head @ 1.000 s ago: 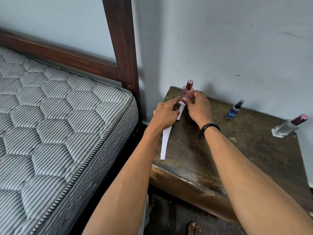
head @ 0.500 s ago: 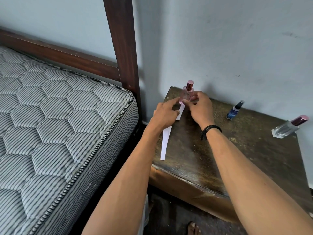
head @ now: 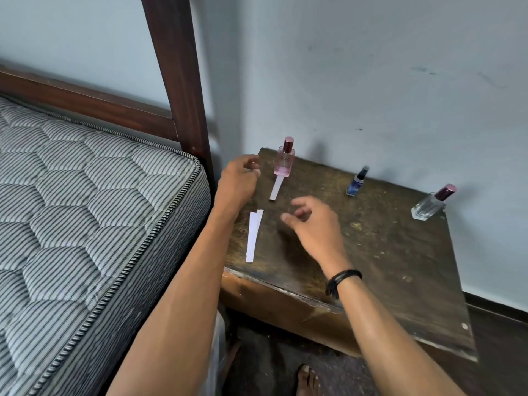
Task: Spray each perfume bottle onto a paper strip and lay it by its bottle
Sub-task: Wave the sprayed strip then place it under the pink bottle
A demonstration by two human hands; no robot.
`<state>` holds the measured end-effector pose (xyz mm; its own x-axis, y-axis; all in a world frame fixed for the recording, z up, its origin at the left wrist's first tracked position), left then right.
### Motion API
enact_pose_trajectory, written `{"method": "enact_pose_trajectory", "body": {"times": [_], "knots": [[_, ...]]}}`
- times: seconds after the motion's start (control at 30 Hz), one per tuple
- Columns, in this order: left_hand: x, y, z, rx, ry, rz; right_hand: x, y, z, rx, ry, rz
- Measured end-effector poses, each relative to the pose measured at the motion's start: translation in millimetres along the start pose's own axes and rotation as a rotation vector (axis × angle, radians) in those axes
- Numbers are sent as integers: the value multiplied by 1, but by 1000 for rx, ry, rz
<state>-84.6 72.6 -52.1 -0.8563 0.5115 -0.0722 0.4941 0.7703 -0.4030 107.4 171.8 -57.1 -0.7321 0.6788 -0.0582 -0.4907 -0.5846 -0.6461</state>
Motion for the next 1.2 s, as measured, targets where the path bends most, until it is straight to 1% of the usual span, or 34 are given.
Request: {"method": "enact_pose_trajectory", "body": {"times": [0.17,0.37,0.53,0.7,0.8,0.93,1.1,1.2], "knots": [[-16,-2,-2,-43,15,-71,-54,-4,-15,-58,37,64],[-53,3,3,-147,19,-145,-78,-19,-19,26,73,42],[-84,-4,-6,-68,112,-164,-81,-26,1,-16,34,-6],[-118,-8,0,91,179,-134,-79,-29,5,-70,11,-33],[-126,-16,5,125,155,-124,-78,-25,8,-122,5,-19],[-137,-33,22,53,57,-86,-87,-17,10,-135,-15,25],[-154,-49,35,-5,44,-67,-109,-12,12,-167,-53,52],[-163,-51,42,0,23,-37,-123,-10,10,-188,-55,67]]}}
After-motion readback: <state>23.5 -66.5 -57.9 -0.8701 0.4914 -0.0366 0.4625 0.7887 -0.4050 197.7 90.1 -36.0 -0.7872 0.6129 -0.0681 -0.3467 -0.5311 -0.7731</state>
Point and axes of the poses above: each hand's wrist, its own x-axis towards the middle knuckle, its own y-axis out of the palm, z = x × y, the point moved 8 cm from there along x, towards the middle knuckle, and after that the axes turned 3 degrees about z, right-handed, at the moved point
